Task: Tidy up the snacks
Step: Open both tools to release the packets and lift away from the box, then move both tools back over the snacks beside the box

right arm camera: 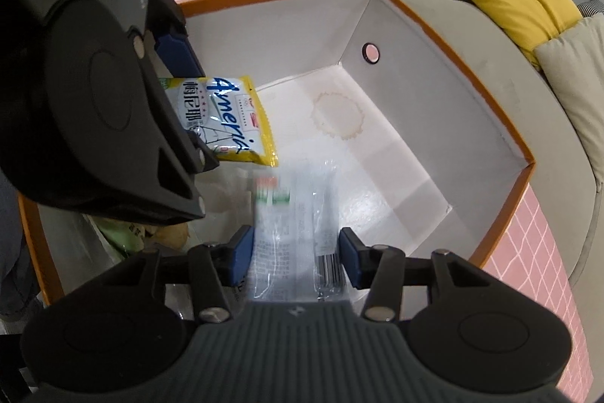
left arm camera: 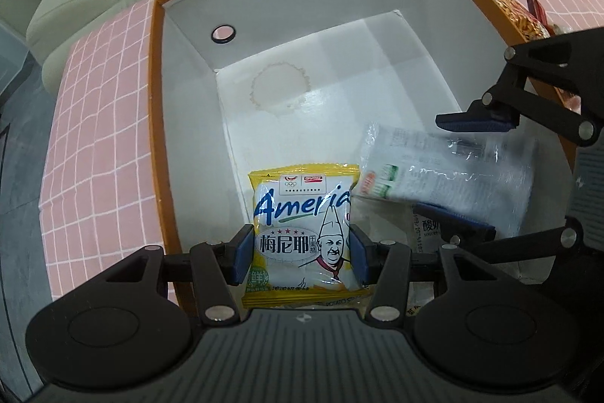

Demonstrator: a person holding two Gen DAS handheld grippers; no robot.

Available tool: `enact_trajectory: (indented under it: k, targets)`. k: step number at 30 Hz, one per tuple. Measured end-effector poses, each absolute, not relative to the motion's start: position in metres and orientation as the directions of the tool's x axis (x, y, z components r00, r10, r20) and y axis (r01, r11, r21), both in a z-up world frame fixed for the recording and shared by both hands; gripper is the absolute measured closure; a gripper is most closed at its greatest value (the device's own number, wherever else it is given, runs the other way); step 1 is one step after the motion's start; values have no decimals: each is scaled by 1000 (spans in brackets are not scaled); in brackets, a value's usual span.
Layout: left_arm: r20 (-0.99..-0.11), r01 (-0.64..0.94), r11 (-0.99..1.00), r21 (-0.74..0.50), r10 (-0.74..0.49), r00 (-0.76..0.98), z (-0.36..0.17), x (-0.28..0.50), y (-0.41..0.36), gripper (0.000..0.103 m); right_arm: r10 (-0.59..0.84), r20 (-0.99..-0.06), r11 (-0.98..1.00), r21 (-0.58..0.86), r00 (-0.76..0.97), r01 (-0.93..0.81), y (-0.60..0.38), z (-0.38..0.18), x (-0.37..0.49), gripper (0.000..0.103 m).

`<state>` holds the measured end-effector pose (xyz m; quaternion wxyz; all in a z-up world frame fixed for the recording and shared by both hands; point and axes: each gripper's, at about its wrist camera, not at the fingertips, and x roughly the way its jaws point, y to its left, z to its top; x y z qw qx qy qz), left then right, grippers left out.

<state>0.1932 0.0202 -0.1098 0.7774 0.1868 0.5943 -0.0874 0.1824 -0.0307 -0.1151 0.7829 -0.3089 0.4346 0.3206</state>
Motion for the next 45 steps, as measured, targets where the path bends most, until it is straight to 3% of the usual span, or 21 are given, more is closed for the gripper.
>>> enact_trajectory:
  k: [13, 33, 45]
  targets:
    - [-932, 287, 946, 153, 41, 361, -72, 177, 30, 29, 251, -832, 668, -220, 494, -711, -50, -77, 171, 21]
    - [-737, 65, 998, -3, -46, 674, 18, 94, 8, 28, 332, -633, 896, -18, 699, -443, -154, 2, 108, 12]
    - [-704, 160, 984, -83, -171, 689, 9, 50, -42, 28, 246, -627, 948, -2, 739, -317, -217, -23, 58, 11]
